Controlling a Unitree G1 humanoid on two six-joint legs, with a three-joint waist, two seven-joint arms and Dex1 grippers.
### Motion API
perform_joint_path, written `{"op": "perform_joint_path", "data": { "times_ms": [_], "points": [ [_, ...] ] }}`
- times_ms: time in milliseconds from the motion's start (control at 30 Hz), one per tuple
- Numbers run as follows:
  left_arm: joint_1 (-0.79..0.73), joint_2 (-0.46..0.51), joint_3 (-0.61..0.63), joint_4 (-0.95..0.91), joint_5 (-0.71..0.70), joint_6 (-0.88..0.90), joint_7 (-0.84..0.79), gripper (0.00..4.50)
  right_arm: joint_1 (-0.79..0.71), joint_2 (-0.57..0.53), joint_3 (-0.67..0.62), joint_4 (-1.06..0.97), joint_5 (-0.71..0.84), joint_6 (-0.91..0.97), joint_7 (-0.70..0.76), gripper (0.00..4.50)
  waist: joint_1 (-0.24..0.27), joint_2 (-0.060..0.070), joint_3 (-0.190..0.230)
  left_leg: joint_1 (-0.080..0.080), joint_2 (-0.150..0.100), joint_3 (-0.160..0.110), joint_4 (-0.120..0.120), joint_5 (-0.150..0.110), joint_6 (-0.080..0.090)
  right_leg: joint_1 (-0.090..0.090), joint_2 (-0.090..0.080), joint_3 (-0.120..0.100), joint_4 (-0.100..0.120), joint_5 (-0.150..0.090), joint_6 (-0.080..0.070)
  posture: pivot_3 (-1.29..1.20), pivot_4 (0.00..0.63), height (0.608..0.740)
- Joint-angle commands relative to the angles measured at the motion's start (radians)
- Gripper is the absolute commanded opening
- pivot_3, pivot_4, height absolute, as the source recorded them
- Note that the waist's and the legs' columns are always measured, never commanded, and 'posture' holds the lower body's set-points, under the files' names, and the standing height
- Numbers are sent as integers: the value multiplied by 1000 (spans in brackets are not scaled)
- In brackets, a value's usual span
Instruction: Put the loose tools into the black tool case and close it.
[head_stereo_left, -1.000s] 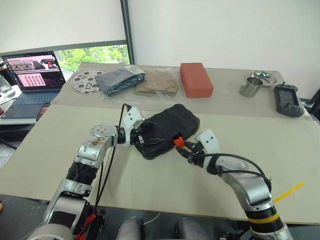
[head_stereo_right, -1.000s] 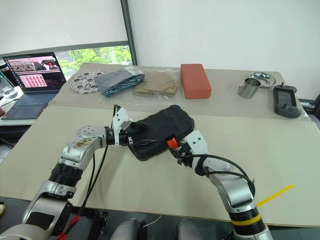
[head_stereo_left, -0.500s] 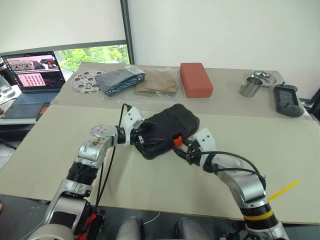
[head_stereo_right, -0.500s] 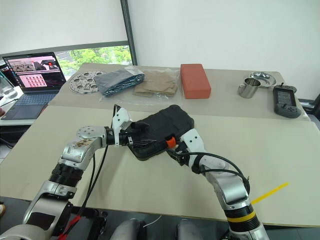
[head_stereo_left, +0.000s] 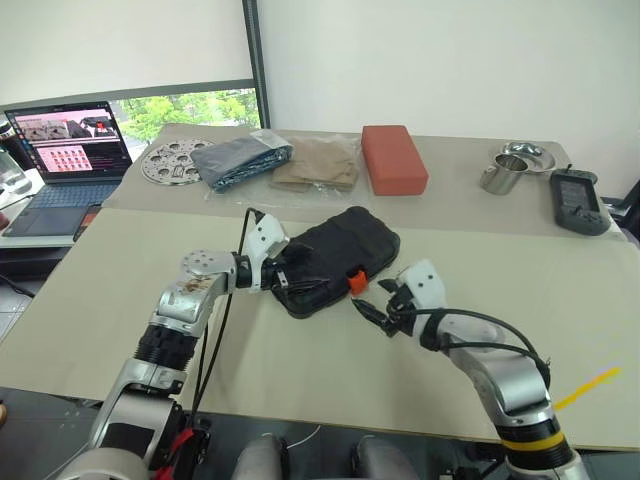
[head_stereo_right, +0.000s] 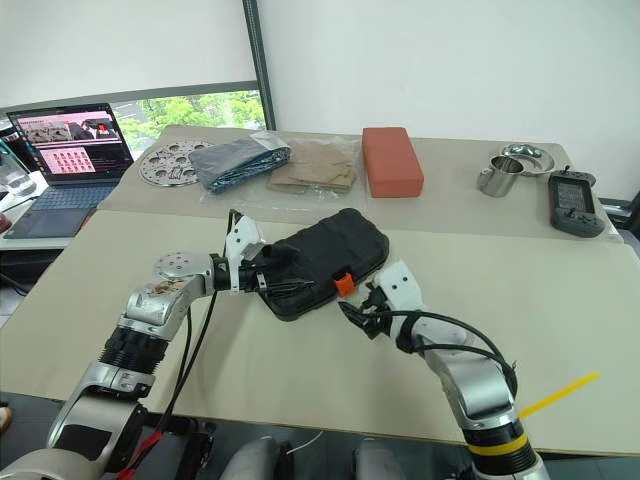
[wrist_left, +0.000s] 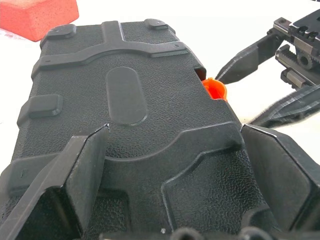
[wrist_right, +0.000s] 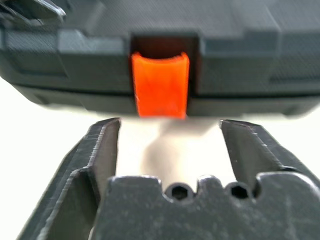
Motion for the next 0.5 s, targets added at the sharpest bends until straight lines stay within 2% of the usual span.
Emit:
{"op": "perform_joint_path", "data": {
  "times_ms": [33,100,133,233,500],
  "points": [
    [-5,-14,-12,13,13,-7,-7,4500,-15,5,-11,-52,15,6,-4,2054,1,0,0,0,0,0,0,0,0,0,0,0,0,0,0,0,150,740],
    [-6,-17,-13,14,15,-8,-7,4500,-27,15,0,-44,11,4,-8,1444,1,0,0,0,0,-1,0,0,0,0,0,0,0,0,0,0,150,740],
    [-6,-18,-14,14,16,-9,-8,4500,-34,22,6,-40,10,4,-10,877,1,0,0,0,-1,-1,0,0,0,0,0,0,0,0,0,0,150,740],
    [-6,-17,-13,14,19,-9,-10,4500,-47,34,16,-33,7,1,-11,111,2,0,0,0,-1,-2,0,0,0,0,0,0,0,0,0,0,150,740],
    [0,-16,-8,9,26,-7,-12,4500,-96,65,40,17,-9,-24,-15,30,-1,0,0,-1,-1,-3,0,1,1,1,0,0,-1,0,1,0,150,740]
  ]
}}
